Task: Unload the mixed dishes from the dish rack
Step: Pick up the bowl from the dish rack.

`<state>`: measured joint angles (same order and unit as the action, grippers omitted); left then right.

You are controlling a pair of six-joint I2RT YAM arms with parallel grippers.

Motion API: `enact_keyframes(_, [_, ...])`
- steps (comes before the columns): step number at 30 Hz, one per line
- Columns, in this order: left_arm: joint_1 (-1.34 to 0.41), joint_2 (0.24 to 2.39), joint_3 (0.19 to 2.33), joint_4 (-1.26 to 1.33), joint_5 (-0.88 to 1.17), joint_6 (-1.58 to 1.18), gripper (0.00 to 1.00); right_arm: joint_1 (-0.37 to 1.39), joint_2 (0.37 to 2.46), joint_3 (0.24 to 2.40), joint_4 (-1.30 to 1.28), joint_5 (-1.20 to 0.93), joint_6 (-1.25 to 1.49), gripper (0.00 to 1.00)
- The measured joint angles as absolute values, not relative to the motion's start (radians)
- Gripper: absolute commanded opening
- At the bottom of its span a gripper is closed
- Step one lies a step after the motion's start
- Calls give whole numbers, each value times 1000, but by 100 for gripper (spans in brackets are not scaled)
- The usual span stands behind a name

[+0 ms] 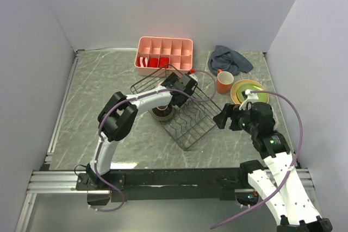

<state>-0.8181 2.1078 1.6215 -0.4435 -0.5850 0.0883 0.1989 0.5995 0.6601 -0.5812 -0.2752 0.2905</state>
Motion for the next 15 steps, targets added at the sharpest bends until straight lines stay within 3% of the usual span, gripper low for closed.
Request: enact_keyframes(15, [-842,2168,1625,-385,-728,112,99,199,598,634,-575,-279,290,100])
